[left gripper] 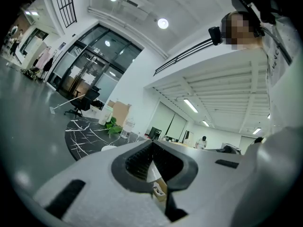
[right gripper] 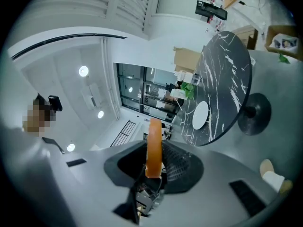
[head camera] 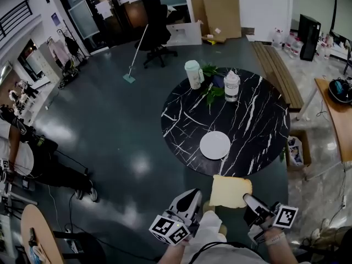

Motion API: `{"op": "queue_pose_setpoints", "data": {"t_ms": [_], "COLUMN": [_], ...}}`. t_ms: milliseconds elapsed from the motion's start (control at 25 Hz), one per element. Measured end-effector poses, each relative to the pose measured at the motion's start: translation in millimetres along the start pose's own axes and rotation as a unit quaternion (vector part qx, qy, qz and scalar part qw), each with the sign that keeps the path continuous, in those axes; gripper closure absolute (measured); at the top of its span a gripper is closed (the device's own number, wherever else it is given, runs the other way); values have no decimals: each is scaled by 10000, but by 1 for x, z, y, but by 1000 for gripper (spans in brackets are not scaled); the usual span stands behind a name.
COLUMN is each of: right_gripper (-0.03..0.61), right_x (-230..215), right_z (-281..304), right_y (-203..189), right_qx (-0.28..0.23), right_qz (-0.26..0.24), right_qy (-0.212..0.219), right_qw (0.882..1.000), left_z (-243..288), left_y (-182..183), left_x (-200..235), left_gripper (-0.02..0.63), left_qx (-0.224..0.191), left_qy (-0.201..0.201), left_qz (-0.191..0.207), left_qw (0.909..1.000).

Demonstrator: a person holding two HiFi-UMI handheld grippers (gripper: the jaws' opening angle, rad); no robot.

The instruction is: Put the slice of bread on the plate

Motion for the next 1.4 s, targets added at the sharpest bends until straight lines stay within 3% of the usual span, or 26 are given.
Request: {"op": "queue_pose_setpoints", "data": {"t_ms": [280, 1120, 1400], "right_gripper": [491, 491, 491], "right_x": [-17, -71, -79], "right_z": [35, 105, 128], "right_y": [34, 93, 105], "right_qx": [51, -158, -114], "right_qz": [-123, 13, -207], "right_qy": [-82, -433, -533], "right_qw": [9999, 9989, 9983], "left_z": [53, 151, 174], "left_y": [26, 42, 47], "left_x": [17, 81, 100], "left_gripper": [606, 606, 606], "left_qx": [-129, 271, 318], "left_qy": [-146, -394, -578], "left_qz": [-25, -192, -149], "left_qw": [9998, 9987, 9977]}}
Point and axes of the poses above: the fingertips, and each gripper's own axes: z forward along the fingers, x to its left, y out of its top, the point moved 1 cm from there along -z, backward along the fingers, and after that the axes turned 9 degrees about y, right-handed, at the moved point
